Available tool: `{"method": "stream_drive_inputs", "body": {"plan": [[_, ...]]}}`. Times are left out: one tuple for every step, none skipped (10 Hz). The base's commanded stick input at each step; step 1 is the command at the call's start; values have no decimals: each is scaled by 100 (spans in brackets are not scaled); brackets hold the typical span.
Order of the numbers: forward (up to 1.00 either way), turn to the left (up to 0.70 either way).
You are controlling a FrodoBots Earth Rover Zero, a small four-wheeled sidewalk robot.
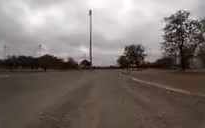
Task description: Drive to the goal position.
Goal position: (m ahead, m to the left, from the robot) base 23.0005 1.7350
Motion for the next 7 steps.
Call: {"method": "stream_drive_inputs", "body": {"plan": [[70,-1],[70,-1],[70,-1],[70,-1],[70,-1],[70,-1],[70,-1]]}}
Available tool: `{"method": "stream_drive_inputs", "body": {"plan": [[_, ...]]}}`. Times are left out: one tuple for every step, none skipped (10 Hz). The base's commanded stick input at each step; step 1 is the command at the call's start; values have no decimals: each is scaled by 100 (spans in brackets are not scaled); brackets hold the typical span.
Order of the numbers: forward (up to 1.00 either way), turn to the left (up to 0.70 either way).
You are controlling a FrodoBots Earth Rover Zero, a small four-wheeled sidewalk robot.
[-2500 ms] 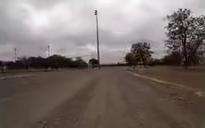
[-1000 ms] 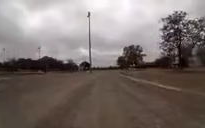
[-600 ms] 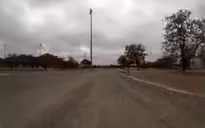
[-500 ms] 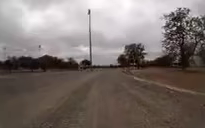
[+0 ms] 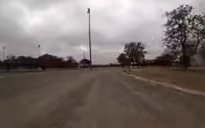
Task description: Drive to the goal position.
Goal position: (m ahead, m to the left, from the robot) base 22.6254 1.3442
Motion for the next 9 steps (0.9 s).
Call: {"method": "stream_drive_inputs", "body": {"plan": [[70,-1],[70,-1],[70,-1],[70,-1],[70,-1],[70,-1],[70,-1],[70,-1],[70,-1]]}}
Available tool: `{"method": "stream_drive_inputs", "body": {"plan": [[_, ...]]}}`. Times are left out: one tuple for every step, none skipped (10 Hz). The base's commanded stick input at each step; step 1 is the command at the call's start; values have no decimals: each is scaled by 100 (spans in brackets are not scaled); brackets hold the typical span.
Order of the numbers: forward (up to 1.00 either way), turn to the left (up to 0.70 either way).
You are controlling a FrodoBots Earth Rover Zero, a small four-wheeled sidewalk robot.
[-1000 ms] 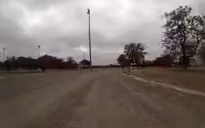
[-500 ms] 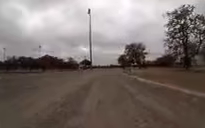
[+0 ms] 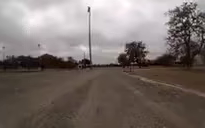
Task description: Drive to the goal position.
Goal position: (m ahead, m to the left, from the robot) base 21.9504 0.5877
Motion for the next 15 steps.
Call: {"method": "stream_drive_inputs", "body": {"plan": [[70,-1],[70,-1],[70,2],[70,4],[70,5],[70,20],[70,31],[70,14],[70,-1],[70,-1],[70,-1],[70,-1],[70,-1],[70,-1],[70,-2]]}}
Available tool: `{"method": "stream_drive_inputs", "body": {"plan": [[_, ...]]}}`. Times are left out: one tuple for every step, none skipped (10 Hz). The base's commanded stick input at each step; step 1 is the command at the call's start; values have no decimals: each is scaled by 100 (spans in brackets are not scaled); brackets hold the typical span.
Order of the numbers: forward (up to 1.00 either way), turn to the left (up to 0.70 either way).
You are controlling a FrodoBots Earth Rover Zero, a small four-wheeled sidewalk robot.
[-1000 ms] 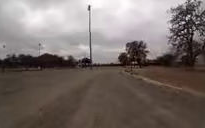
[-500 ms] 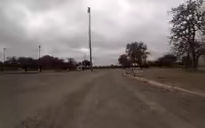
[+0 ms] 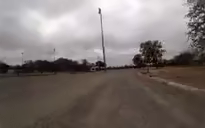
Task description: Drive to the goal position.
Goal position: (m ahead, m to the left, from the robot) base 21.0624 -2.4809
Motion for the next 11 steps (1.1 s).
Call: {"method": "stream_drive_inputs", "body": {"plan": [[70,-3],[70,-3],[70,-3],[70,-2],[70,-14],[70,-35],[70,-25],[70,-1],[70,-1],[70,-1],[70,-1]]}}
